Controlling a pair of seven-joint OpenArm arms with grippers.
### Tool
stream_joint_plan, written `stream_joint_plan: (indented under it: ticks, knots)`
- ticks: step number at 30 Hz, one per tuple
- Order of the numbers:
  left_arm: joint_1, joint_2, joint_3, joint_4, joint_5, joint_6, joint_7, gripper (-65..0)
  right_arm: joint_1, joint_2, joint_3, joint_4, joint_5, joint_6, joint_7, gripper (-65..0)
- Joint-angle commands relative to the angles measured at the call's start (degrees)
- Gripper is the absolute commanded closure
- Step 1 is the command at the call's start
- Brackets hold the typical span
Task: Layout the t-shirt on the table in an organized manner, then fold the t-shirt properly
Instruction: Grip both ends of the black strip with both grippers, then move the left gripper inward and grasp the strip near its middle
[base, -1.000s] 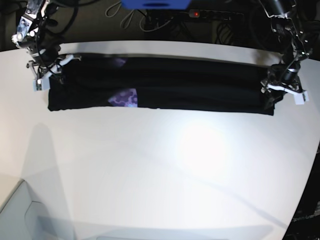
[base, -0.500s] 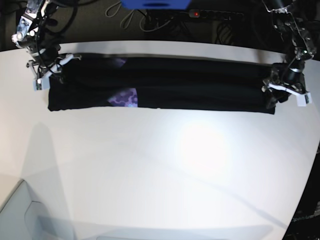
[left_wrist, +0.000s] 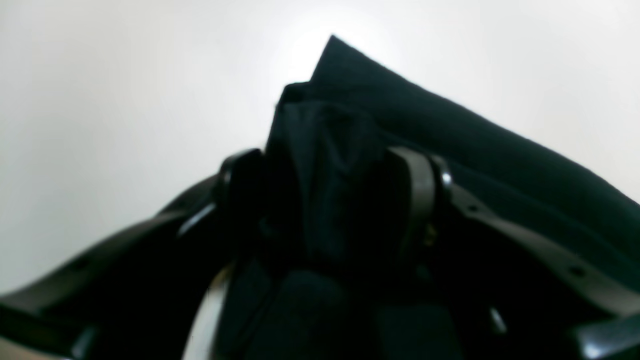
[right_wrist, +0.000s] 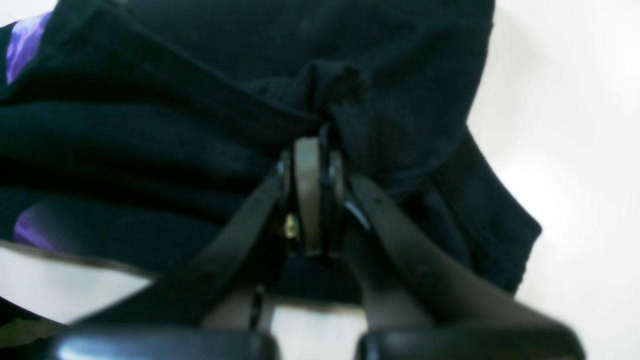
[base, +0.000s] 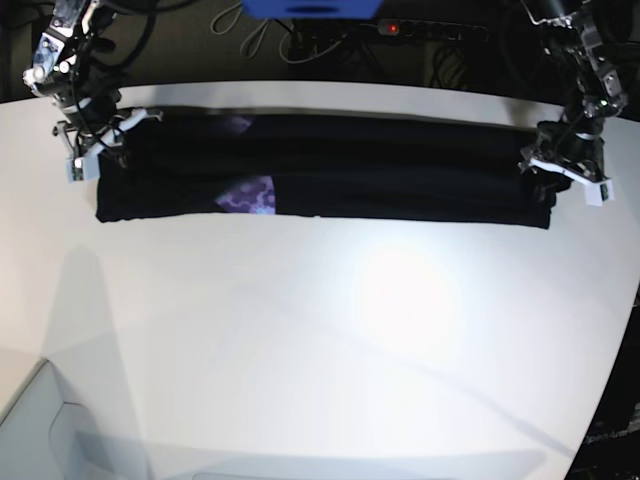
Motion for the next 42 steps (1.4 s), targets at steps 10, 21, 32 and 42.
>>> stream_joint_plan:
  ticks: [10,21,32,42]
  knots:
    - [-0.6,-1.5,3.2,-6.3,-0.6,-0.4,-1.6,-35.7,0.6,0.5,0.2,0.8,0.8,0.2,1.2,0.0]
    - [-4.8,-1.5,3.2,-12.1,-0.6,-0.4,-1.6,-0.6,0.6,0.5,0.2,0.7,0.8,0.1,1.2,0.0]
    - [-2.4,2.5,3.2,10.5,-0.7,0.2,-1.1,0.0,0.1,0.6,-4.6,0.7,0.8,-0.2,1.2,0.0]
    - [4.0,10.4,18.5,27.1,9.9,0.3,-1.6,0.0,0.0,0.5,-8.7,0.7,0.8,-0.3,1.2,0.0]
